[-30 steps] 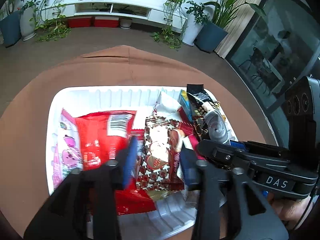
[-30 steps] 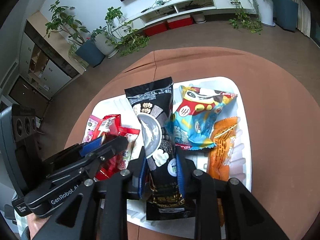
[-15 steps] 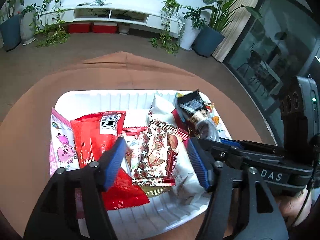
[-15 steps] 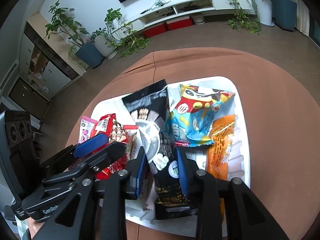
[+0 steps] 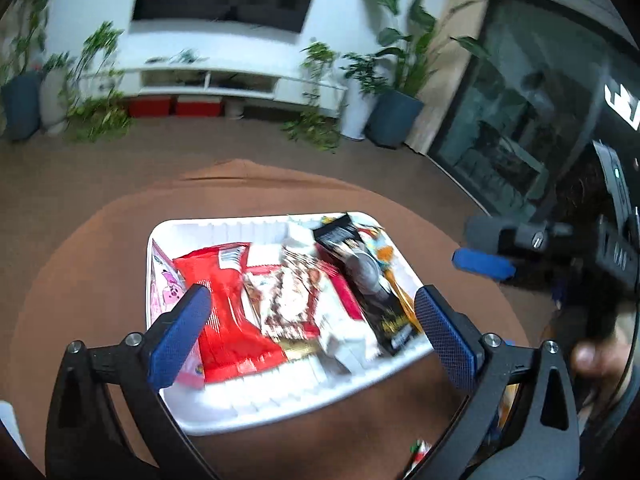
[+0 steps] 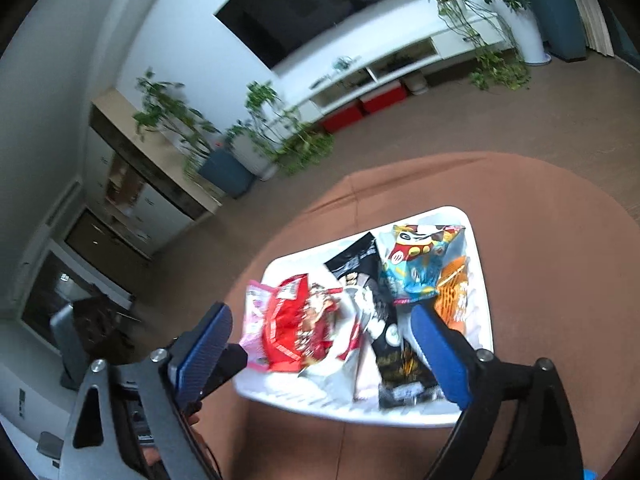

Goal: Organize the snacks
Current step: 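Move both tools back over the green packet and blue cake bar, then grasp the green packet with the left tool while the right tool grasps the blue cake bar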

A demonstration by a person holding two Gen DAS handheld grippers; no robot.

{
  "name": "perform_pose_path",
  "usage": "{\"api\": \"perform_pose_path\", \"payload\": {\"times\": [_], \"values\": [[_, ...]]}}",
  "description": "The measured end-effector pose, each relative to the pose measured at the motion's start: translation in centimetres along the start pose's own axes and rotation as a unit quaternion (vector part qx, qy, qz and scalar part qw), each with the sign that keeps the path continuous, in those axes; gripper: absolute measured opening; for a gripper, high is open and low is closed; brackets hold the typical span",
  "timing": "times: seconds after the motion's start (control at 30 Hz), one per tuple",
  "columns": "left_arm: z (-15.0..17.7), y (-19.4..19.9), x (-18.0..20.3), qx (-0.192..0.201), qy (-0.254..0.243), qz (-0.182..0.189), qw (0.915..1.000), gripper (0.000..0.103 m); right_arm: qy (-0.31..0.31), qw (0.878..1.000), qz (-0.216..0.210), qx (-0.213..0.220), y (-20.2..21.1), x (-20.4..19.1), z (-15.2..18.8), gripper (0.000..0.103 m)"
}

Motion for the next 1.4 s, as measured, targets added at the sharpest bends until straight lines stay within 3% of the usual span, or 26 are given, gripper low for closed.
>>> {"api": "perform_pose_path", "payload": {"times": [0.17,0.47,0.8,1.0,1.17,1.4], "values": [[2.5,3.1,2.6,0.007,-0.059,0.011,0.9982,0.103,-0.014,0.999,-0.015,0.028,5.3,-0.4,3.0,0.094],[8.3,7.1,6.7,0.003,-0.146,0.04,0.9885,0.103,-0.075,0.996,0.008,0.053,12.2,1.5,11.3,0.097],[14.9,7.8,11.2,-0.057,-0.245,0.044,0.9668,0.103,-0.101,0.992,0.059,0.049,13.9,2.2,14.7,0.097],[15.5,6.5,12.1,-0.081,-0.282,0.047,0.9548,0.103,-0.115,0.991,0.058,0.031,13.3,2.3,16.4,0.097],[16.2,4.9,12.6,-0.108,-0.329,0.037,0.9373,0.102,-0.119,0.991,0.06,0.03,13.5,2.4,16.7,0.097],[16.5,2.5,13.0,-0.15,-0.344,0.041,0.9262,0.086,-0.123,0.99,0.059,0.022,13.6,2.6,17.1,0.097]]}}
Point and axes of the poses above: each gripper's, at about its wrist camera, not at the fingertips, and y roughly against the way its jaws point, x to its right, z to its underside, the point moved 4 cm from there along -y, roughly the way its jaws point, and after that the axes turned 14 degrees about -z, right-handed, at the moved point
